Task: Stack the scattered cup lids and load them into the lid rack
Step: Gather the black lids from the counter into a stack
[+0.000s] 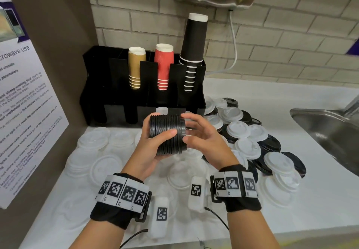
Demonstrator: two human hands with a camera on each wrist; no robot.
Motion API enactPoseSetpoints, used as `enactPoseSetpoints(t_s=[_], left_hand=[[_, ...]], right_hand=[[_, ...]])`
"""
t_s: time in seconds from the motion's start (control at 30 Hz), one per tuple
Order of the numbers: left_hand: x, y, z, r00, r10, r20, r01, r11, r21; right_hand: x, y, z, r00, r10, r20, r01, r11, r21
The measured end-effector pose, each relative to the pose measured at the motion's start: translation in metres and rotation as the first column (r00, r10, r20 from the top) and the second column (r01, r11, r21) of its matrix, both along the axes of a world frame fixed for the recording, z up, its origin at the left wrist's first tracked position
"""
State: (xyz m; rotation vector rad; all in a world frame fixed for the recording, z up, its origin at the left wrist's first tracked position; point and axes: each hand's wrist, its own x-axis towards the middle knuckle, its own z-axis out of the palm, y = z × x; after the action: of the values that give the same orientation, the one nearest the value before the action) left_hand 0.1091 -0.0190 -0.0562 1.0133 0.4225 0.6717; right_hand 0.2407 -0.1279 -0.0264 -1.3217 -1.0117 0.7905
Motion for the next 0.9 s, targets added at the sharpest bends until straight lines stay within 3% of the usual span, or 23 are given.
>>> enactPoseSetpoints(t_s=[0.3,0.4,0.5,0.57,0.63,0.73,0.8,0.9], left_hand=[[0.004,-0.005,0.003,0.997,-0.027,0.076,0.029,0.999,-0.029],[0.005,-0.003,0.008,0.999,0.015,0.039,-0.016,1.0,0.002],[0.003,0.0,0.011,0.998,0.057,0.012,-0.057,0.998,0.011],[0.002,0.002,0.011,0.998,0.065,-0.01,-0.065,0.998,-0.006],[0.0,0.004,0.01,0.992,0.117,-0.047,-0.12,0.99,-0.068],[-0.002,0.008,0.01,0.995,0.1,-0.002,-0.099,0.985,-0.144],[-0.005,0.011,0.012,0.996,0.063,0.069,-0.048,0.98,-0.193],[-0.01,0.018,0.013,0.987,0.035,0.155,0.001,0.973,-0.231]], right_hand=[[-0.003,0.002,0.003,0.989,-0.075,0.125,0.076,0.997,0.0],[-0.002,0.006,0.008,0.973,-0.159,0.169,0.157,0.987,0.028],[-0.001,0.009,0.017,0.908,-0.252,0.335,0.251,0.967,0.048],[0.0,0.011,0.025,0.862,-0.221,0.457,0.244,0.97,0.008],[0.002,0.013,0.034,0.844,-0.089,0.53,0.151,0.986,-0.074],[0.012,0.013,0.046,0.88,0.061,0.47,-0.009,0.994,-0.111],[0.032,0.01,0.051,0.903,0.027,0.429,0.031,0.992,-0.126],[0.073,0.004,0.049,0.761,0.037,0.647,0.237,0.914,-0.331]])
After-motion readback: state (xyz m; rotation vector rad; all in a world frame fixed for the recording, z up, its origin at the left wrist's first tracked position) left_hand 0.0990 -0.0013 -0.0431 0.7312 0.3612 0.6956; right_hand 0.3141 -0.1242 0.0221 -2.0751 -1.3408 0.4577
